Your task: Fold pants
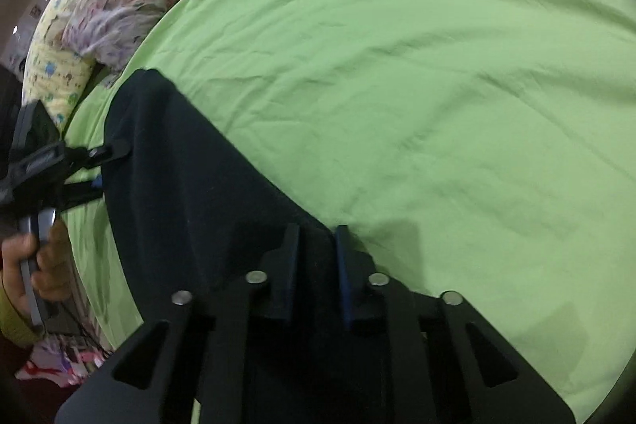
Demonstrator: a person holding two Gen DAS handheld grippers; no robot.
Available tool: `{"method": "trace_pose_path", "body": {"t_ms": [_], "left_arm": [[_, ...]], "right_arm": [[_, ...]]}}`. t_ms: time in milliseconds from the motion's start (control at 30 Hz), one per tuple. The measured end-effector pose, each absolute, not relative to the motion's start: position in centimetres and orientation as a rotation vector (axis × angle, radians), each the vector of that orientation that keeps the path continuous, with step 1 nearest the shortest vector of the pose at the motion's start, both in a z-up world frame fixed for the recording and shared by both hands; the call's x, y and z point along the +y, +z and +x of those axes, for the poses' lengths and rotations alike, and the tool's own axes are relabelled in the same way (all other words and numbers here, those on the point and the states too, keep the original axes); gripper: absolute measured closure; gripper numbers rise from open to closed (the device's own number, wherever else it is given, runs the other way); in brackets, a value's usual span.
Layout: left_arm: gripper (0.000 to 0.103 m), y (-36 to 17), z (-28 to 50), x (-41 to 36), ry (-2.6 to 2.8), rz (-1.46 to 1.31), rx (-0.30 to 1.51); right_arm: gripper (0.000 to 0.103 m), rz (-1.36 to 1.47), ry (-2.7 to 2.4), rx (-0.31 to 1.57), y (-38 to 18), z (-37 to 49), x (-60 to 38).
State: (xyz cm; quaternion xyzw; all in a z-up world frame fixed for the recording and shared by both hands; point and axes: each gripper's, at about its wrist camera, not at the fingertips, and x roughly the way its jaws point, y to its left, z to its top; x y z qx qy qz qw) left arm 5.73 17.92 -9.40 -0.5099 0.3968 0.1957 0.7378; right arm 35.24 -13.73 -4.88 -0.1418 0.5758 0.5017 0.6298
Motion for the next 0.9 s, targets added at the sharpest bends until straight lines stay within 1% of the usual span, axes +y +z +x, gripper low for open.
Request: {"method": "trace_pose_path", "body": {"t_ms": [33, 67, 100, 133, 267, 333, 400, 533, 633, 700, 767, 800, 867, 900], "left_arm": [[0.067, -9.5, 5.7, 18.2, 0.406, -1.15, 0.857], [0.074, -9.5, 5.4, 18.3, 0.384, -1.18, 0.839], [0.076, -9.2, 5.0, 18.3, 0.374, -1.187, 0.823], [0.083, -8.6, 4.6, 18.3, 0.368, -1.179, 0.804], [0.084, -4.3, 2.6, 17.5, 0.308, -1.102, 0.698], [0.084, -2.3, 1.3, 17.1, 0.273, -1.071, 0.637], [0.084, -1.9, 1.0, 16.8, 0.272, -1.025, 0.64], [0.084, -4.4, 1.5, 17.4, 0.307, -0.966, 0.72], [0.082, -5.6, 2.5, 17.5, 0.34, -0.876, 0.789], [0.075, -5.9, 2.5, 17.3, 0.383, -0.835, 0.829], [0.064, -5.6, 2.0, 17.1, 0.417, -0.819, 0.828], [0.062, -5.1, 1.4, 17.1, 0.427, -0.815, 0.816], [0.054, -4.2, 0.6, 17.1, 0.439, -0.8, 0.806], [0.052, -3.7, 0.2, 17.1, 0.44, -0.796, 0.8]], "right_arm": [[0.091, -0.347, 1.152, 1.292, -4.2, 35.0, -13.7], [0.091, -0.363, 1.152, 1.264, -3.5, 35.0, -13.6], [0.092, -0.379, 1.15, 1.222, -2.4, 34.8, -13.6], [0.092, -0.386, 1.151, 1.194, -1.6, 35.1, -13.8], [0.093, -0.42, 1.14, 1.077, 0.6, 35.1, -13.5], [0.093, -0.383, 1.141, 1.079, 0.7, 35.5, -13.2], [0.093, -0.391, 1.137, 1.075, 0.3, 35.2, -12.6], [0.093, -0.446, 1.092, 1.078, -1.8, 34.2, -10.9], [0.091, -0.386, 1.036, 1.16, -3.0, 34.8, -10.9], [0.09, -0.332, 1.012, 1.154, -2.2, 34.9, -11.8], [0.086, -0.292, 0.999, 1.148, -1.2, 34.8, -13.2], [0.085, -0.273, 0.992, 1.147, -0.7, 34.7, -14.1], [0.084, -0.213, 0.967, 1.159, 0.2, 34.6, -16.7], [0.082, -0.179, 0.953, 1.166, 0.7, 34.5, -18.1]]}}
